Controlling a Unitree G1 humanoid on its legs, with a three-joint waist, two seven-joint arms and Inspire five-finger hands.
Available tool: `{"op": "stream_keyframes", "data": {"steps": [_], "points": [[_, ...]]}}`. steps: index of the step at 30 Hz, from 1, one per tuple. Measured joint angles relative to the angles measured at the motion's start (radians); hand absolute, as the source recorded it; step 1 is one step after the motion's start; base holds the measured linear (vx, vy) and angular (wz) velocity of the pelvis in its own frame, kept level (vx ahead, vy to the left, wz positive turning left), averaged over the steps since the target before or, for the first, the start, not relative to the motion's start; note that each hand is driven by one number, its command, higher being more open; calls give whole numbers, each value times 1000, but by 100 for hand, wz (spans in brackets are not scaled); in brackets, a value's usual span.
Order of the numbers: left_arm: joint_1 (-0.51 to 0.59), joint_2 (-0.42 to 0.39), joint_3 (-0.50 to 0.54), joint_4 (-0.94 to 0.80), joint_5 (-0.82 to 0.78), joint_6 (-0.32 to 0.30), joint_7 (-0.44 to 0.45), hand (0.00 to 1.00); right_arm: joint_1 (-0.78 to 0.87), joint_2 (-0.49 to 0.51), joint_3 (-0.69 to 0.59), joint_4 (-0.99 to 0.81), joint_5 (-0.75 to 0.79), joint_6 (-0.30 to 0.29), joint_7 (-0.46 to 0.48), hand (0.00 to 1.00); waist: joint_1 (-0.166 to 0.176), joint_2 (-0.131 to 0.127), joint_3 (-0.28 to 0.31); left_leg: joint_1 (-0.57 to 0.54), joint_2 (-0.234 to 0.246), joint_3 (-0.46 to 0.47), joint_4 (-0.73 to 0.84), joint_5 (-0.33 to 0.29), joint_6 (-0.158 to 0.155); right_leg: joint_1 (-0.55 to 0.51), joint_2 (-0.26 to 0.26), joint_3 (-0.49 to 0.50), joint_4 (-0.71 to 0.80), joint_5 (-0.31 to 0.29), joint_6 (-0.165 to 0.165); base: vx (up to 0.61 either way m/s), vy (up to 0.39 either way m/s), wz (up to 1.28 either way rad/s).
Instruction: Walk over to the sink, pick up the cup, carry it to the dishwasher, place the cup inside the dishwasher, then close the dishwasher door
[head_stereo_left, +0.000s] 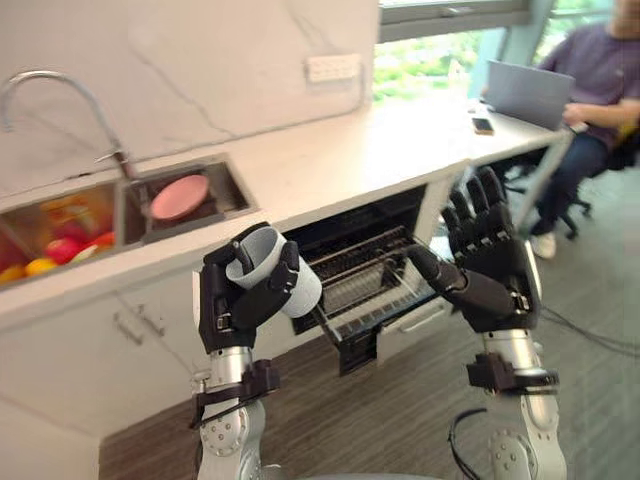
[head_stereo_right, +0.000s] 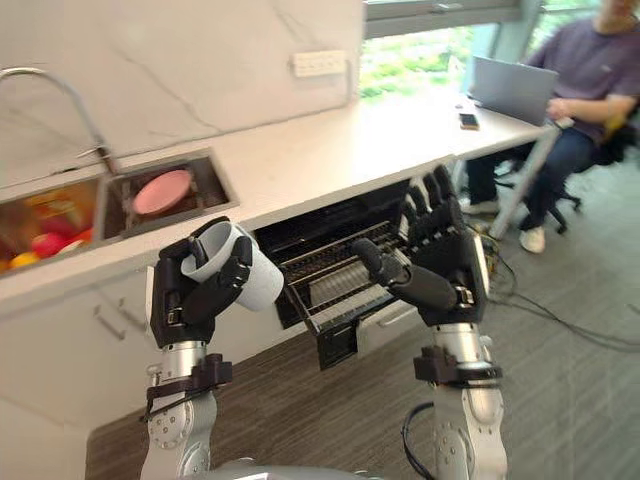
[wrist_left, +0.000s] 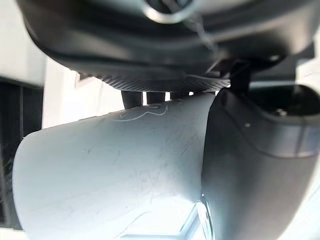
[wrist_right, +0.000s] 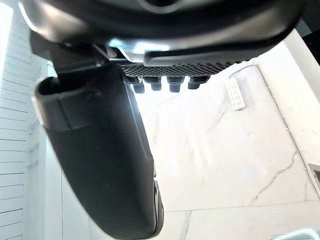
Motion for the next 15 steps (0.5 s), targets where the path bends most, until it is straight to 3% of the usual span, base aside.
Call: {"op": "stream_keyframes", "data": {"steps": [1, 2, 3, 4, 5, 6, 8, 12, 13, 15], "points": [[-1, 0, -3, 2, 12, 0, 6, 0, -1, -10, 8, -4, 1, 1, 2, 100, -1, 4, -3, 2, 6, 7, -4, 18, 1, 7, 1, 16, 8, -9, 11, 460, 379, -120], [-4, 6, -25, 4, 49, -3, 40, 0, -1, -31, 20, -13, 11, 2, 2, 100, -1, 19, -26, 11, 21, 36, 7, 138, -25, 22, -1, 61, 20, -40, 50, 397, 367, -83], [-12, 16, -26, 10, 56, -4, 49, 0, 1, -20, 25, -9, 11, 6, 2, 100, -2, 6, -40, 19, 2, 55, 12, 127, -33, 25, -26, 69, 22, -50, 64, 389, 388, -71], [-24, 29, -26, 18, 62, -4, 59, 0, 4, -8, 29, -12, 11, 10, -1, 100, -6, -12, -51, 23, -15, 69, 9, 120, -22, 23, -49, 63, 22, -52, 77, 300, 338, -20], [-74, 57, -25, 39, 69, -3, 76, 0, 0, 15, 33, -19, 15, 11, -2, 100, -19, -61, -58, 24, -67, 86, 3, 104, 4, 20, -108, 38, 16, -62, 102, 259, 303, -2], [-106, 63, -22, 61, 69, -2, 84, 0, -1, 20, 30, -21, 27, 17, -3, 100, -24, -76, -65, 23, -93, 89, 1, 94, 20, 20, -134, 30, 13, -59, 121, 271, 324, 8], [-149, 67, -17, 93, 69, 6, 84, 0, -2, 29, 15, -21, 40, 32, -5, 100, -28, -84, -70, 30, -127, 91, 1, 77, 45, 18, -167, 9, 33, -53, 147, 152, 215, 15], [-180, 87, -8, 124, 98, 24, 89, 0, -4, 80, -25, 12, 55, 65, -23, 100, -40, -75, -50, 83, -164, 96, 1, 39, 93, -112, -227, -101, 363, -25, 189, 87, 203, 0], [-181, 92, 1, 138, 126, 26, 104, 0, -10, 93, -17, 29, 79, 72, -22, 100, -42, -65, -34, 115, -163, 113, -2, 28, 102, -123, -244, -122, 415, -9, 189, 56, 173, -29], [-184, 103, 26, 146, 181, 52, 151, 0, -33, 102, 11, 61, 111, 85, -13, 100, -41, -62, -32, 129, -152, 152, -4, 12, 102, -133, -259, -185, 375, -18, 174, 10, 120, -62]]}}
